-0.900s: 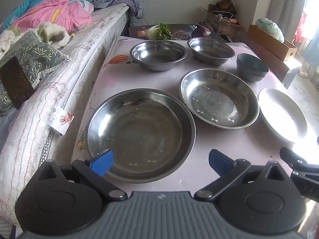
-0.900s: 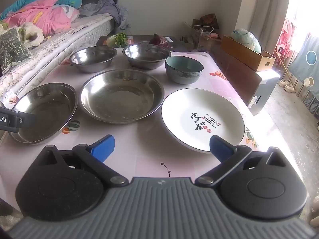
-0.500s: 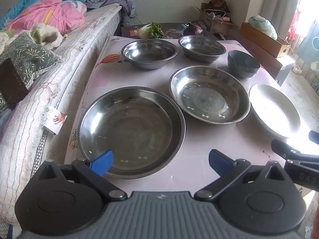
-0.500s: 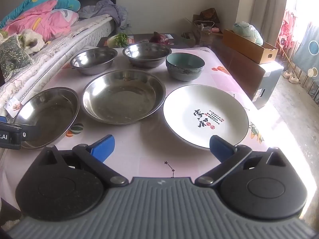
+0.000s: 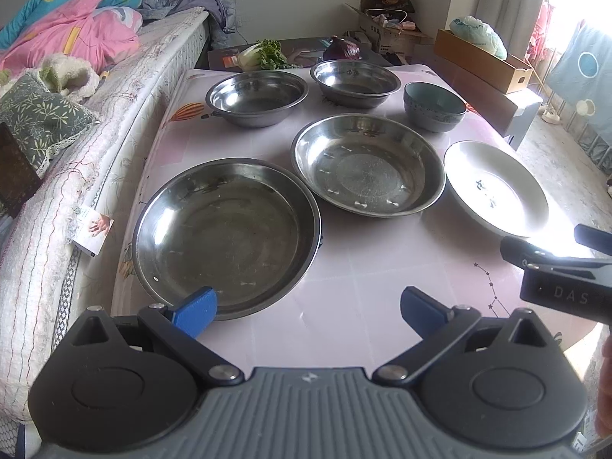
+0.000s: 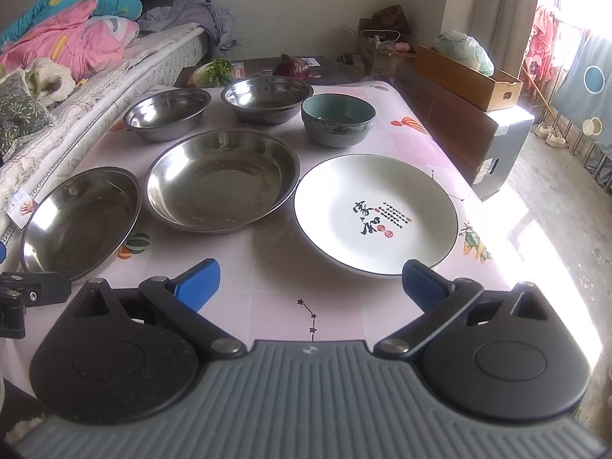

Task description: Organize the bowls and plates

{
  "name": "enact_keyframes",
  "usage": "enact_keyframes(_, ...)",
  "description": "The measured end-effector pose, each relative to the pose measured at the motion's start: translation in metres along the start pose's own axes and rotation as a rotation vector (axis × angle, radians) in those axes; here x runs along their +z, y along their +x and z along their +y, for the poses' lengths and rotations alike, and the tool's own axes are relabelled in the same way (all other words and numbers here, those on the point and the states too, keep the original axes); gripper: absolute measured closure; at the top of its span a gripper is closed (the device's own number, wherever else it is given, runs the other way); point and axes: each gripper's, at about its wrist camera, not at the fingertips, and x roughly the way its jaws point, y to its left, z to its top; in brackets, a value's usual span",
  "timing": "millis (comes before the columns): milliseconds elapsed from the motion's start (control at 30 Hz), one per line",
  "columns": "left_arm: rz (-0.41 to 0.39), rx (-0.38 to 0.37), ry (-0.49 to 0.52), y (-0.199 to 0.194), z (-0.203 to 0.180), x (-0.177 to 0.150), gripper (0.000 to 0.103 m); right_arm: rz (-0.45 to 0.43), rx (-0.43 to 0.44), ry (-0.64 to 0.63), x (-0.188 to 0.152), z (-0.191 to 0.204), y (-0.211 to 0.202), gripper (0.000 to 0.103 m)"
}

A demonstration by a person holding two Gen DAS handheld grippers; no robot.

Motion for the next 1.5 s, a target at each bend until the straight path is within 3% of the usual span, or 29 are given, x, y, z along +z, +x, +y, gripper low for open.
enact_keyframes(1500, 0.006, -0.003, -0.027, 0.001, 0.007, -0.002, 0.0, -0.003, -0.003, -0.037, 0.0, 0.01, -0.007, 0.001)
